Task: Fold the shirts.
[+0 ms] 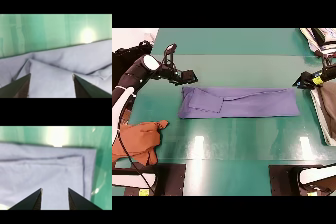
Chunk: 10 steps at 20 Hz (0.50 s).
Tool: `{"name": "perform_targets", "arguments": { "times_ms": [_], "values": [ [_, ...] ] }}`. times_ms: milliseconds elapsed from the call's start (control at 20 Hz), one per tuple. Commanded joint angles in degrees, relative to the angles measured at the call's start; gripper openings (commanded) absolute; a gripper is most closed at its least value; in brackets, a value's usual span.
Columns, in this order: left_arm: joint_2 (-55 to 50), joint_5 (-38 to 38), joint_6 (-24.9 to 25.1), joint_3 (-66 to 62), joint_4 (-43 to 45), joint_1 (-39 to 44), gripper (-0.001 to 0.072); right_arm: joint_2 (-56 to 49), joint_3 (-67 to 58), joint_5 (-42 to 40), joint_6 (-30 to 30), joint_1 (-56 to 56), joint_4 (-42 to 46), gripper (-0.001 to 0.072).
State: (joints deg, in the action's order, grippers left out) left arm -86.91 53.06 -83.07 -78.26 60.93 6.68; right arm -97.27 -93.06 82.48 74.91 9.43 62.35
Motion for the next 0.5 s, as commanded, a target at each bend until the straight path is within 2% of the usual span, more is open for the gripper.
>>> {"name": "perform_targets", "arguments": {
  "times_ms": [0,50,100,150,200,450],
  "values": [
    [-0.81,7.89,0.15,-4.09,-0.04,0.00,0.0623,-1.92,-1.01,4.07,-0.59,3.34,-2.69,0.0383],
    [-0.81,10.78,0.15,-4.76,-0.48,0.00,0.0610,-1.92,0.24,5.68,-0.61,4.90,-2.73,0.0393],
    [-0.81,12.63,0.17,-4.83,-1.68,0.00,0.0432,-1.92,1.99,6.73,-0.70,6.45,-2.73,0.0508],
    [-0.81,13.86,0.44,-4.81,-2.89,0.00,0.0201,-1.92,4.20,6.80,-1.09,8.02,-2.78,0.0609],
    [-0.83,14.03,1.49,-4.81,-4.02,0.00,0.0036,-1.95,6.32,6.49,-1.86,9.27,-2.80,0.0608],
    [-0.83,12.76,2.51,-4.55,-9.31,0.02,0.0023,-2.05,15.80,1.55,-4.13,11.80,-3.45,0.0510]
  ]
}}
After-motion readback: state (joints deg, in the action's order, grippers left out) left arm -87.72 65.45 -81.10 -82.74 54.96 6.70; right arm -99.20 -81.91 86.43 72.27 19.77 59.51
